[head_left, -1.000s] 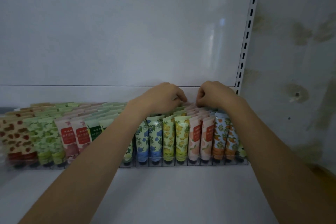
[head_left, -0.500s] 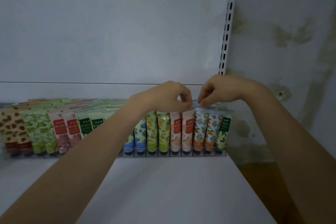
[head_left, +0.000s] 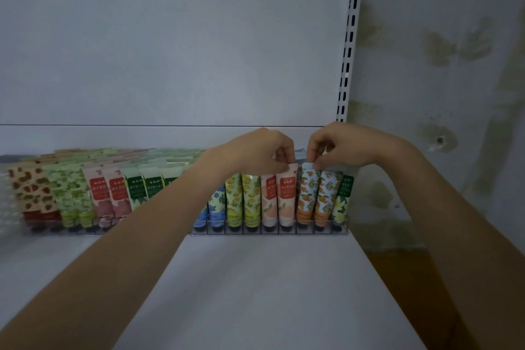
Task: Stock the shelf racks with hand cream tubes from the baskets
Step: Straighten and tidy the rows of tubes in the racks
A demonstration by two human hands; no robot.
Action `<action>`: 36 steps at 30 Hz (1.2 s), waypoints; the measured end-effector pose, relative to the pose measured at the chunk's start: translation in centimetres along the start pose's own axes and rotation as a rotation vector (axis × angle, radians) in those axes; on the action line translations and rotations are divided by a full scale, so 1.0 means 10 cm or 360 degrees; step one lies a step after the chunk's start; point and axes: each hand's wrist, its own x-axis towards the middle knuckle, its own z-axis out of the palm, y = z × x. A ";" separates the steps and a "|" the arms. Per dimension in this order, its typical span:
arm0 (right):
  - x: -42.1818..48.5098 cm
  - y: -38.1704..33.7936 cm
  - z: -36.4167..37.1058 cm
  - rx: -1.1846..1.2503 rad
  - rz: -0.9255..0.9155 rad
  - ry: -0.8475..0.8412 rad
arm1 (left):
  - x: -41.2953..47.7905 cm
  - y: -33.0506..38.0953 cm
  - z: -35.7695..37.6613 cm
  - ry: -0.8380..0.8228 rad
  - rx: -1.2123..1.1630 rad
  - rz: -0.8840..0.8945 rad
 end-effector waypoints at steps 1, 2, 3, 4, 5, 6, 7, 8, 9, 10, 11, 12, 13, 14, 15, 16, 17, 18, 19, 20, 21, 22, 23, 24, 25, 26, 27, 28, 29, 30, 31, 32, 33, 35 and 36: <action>0.01 -0.01 0.02 0.0001 -0.0009 0.0004 | 0.01 0.00 0.00 -0.0005 -0.0004 0.0007; 0.03 -0.02 0.04 -0.0002 -0.0016 0.0008 | 0.01 0.00 0.00 -0.0013 -0.0012 0.0011; 0.04 -0.02 0.06 -0.0005 -0.0029 0.0025 | 0.02 0.01 0.00 -0.0021 -0.0019 0.0013; 0.04 -0.01 0.07 0.0000 -0.0043 0.0059 | 0.02 0.01 0.00 -0.0022 -0.0024 0.0018; 0.02 0.02 0.06 0.0027 -0.0053 0.0113 | 0.03 0.02 -0.01 -0.0011 -0.0028 0.0032; 0.00 0.06 0.03 0.0066 -0.0050 0.0174 | 0.03 0.03 -0.01 0.0015 -0.0038 0.0057; -0.04 0.12 0.00 0.0094 -0.0029 0.0225 | 0.03 0.04 -0.02 0.0047 -0.0058 0.0093; -0.09 0.17 -0.04 0.0095 0.0008 0.0251 | 0.04 0.06 -0.02 0.0074 -0.0081 0.0135; -0.13 0.22 -0.06 0.0075 0.0043 0.0248 | 0.04 0.08 -0.02 0.0087 -0.0095 0.0172; -0.16 0.25 -0.07 0.0054 0.0061 0.0222 | 0.05 0.10 -0.02 0.0086 -0.0092 0.0198; -0.18 0.27 -0.06 0.0045 0.0060 0.0186 | 0.07 0.12 -0.02 0.0077 -0.0076 0.0211; -0.19 0.27 -0.04 0.0045 0.0054 0.0151 | 0.09 0.14 -0.02 0.0065 -0.0055 0.0215; -0.19 0.27 -0.02 0.0049 0.0048 0.0129 | 0.11 0.16 -0.01 0.0054 -0.0035 0.0220; -0.19 0.26 0.01 0.0047 0.0042 0.0127 | 0.13 0.17 -0.01 0.0043 -0.0015 0.0229; -0.19 0.26 0.02 0.0043 0.0032 0.0146 | 0.15 0.18 0.00 0.0032 0.0005 0.0234; -0.19 0.26 0.03 0.0039 0.0015 0.0180 | 0.17 0.19 0.00 0.0020 0.0024 0.0230; -0.19 0.25 0.04 0.0039 -0.0005 0.0217 | 0.18 0.20 0.00 0.0007 0.0042 0.0213; -0.19 0.24 0.05 0.0039 -0.0022 0.0240 | 0.18 0.20 0.00 -0.0002 0.0059 0.0191; -0.19 0.23 0.06 0.0040 -0.0033 0.0244 | 0.19 0.21 0.01 -0.0008 0.0072 0.0172; -0.19 0.21 0.07 0.0043 -0.0041 0.0239 | 0.19 0.20 0.01 -0.0013 0.0078 0.0158; -0.18 0.20 0.08 0.0049 -0.0051 0.0235 | 0.19 0.20 0.01 -0.0018 0.0079 0.0146; -0.18 0.20 0.09 0.0056 -0.0060 0.0245 | 0.19 0.19 0.02 -0.0018 0.0077 0.0135; -0.19 0.21 0.09 0.0069 -0.0065 0.0273 | 0.19 0.19 0.02 -0.0011 0.0072 0.0128; -0.21 0.23 0.07 0.0087 -0.0060 0.0322 | 0.19 0.19 0.02 -0.0001 0.0063 0.0128; -0.23 0.26 0.05 0.0105 -0.0040 0.0384 | 0.19 0.20 0.02 0.0010 0.0049 0.0139; -0.26 0.31 0.02 0.0111 0.0000 0.0435 | 0.19 0.21 0.02 0.0021 0.0031 0.0161; -0.29 0.36 -0.01 0.0097 0.0063 0.0450 | 0.20 0.23 0.02 0.0035 0.0012 0.0191; -0.31 0.41 -0.02 0.0066 0.0138 0.0421 | 0.20 0.25 0.03 0.0051 -0.0002 0.0226; -0.34 0.45 -0.03 0.0037 0.0207 0.0364 | 0.21 0.27 0.03 0.0064 -0.0007 0.0259; -0.35 0.48 -0.01 0.0031 0.0259 0.0309 | 0.21 0.30 0.04 0.0070 0.0001 0.0286; -0.36 0.50 0.01 0.0056 0.0292 0.0282 | 0.23 0.32 0.05 0.0068 0.0020 0.0307; -0.37 0.51 0.03 0.0099 0.0305 0.0288 | 0.24 0.35 0.06 0.0060 0.0038 0.0323; -0.37 0.51 0.05 0.0144 0.0304 0.0316 | 0.25 0.37 0.06 0.0052 0.0051 0.0339; -0.37 0.52 0.07 0.0207 0.0285 0.0379 | 0.28 0.40 0.07 0.0048 0.0082 0.0357; -0.37 0.51 0.08 0.0226 0.0277 0.0395 | 0.29 0.41 0.07 0.0054 0.0098 0.0359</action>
